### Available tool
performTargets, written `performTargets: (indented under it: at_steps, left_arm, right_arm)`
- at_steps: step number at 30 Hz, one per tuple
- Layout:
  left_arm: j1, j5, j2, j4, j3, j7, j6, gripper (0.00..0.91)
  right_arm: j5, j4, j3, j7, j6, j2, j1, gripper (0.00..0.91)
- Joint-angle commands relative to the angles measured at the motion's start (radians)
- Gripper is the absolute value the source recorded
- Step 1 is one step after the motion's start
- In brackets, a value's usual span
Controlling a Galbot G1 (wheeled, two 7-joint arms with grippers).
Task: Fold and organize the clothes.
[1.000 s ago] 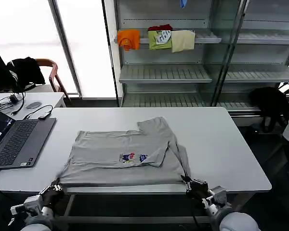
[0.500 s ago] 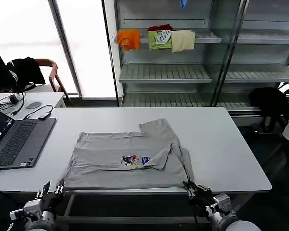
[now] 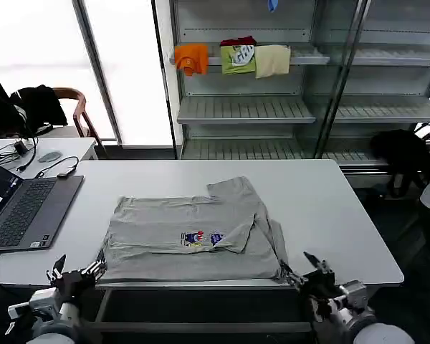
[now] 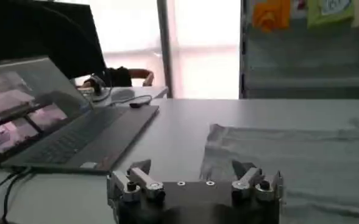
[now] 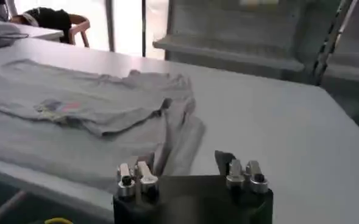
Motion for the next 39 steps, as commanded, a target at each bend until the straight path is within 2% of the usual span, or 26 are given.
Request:
performTargets:
  at_steps: [1,5,9,12,14,17,24,27,29,33,39]
  left_arm:
    - [-0.219,-0.024,0.027,0.091,-0.001,0.199,-0.023,0.907]
    - [-0.36,-0.05,0.045,0.196,0.011,0.325,-0.016,0.907]
    - [-0.478,-0.076,0.044,0.318,0.04,0.392,0.017,0.907]
    - [-0.548,-0.11,0.039,0.392,0.058,0.405,0.057,0.907]
    - [-0.595,-0.134,0.037,0.444,0.069,0.435,0.096,0.907]
    - [-0.66,-0.151,0.03,0.521,0.091,0.446,0.145,0.907]
    - [-0.755,-0.127,0.016,0.654,0.145,0.474,0.189,0.907]
    - [-0.791,-0.083,0.01,0.707,0.183,0.482,0.191,0.907]
    - [-0.82,-0.068,0.001,0.75,0.201,0.484,0.192,0.907]
    - [-0.863,-0.039,-0.021,0.813,0.227,0.501,0.192,0.907]
    - [-0.896,0.003,-0.047,0.897,0.243,0.521,0.193,0.907]
  right_arm:
    - [0.018,-0.061,0.037,-0.055,0.006,-0.003,0.202,0.907]
    - [0.03,-0.243,-0.116,-0.116,0.0,0.05,0.492,0.907]
    - [0.028,-0.465,-0.264,-0.129,-0.003,0.151,0.722,0.907]
    - [0.021,-0.638,-0.352,-0.113,-0.007,0.248,0.86,0.907]
    - [-0.013,-0.754,-0.427,-0.132,-0.007,0.306,0.973,0.907]
    - [-0.053,-0.894,-0.484,-0.162,-0.009,0.375,1.07,0.907]
    - [-0.133,-1.192,-0.534,-0.251,-0.057,0.516,1.195,0.907]
    - [-0.163,-1.295,-0.519,-0.256,-0.071,0.567,1.227,0.907]
    - [-0.219,-1.35,-0.506,-0.247,-0.071,0.596,1.244,0.907]
    - [-0.286,-1.424,-0.48,-0.262,-0.069,0.633,1.264,0.907]
    - [-0.307,-1.464,-0.479,-0.311,-0.068,0.648,1.272,0.907]
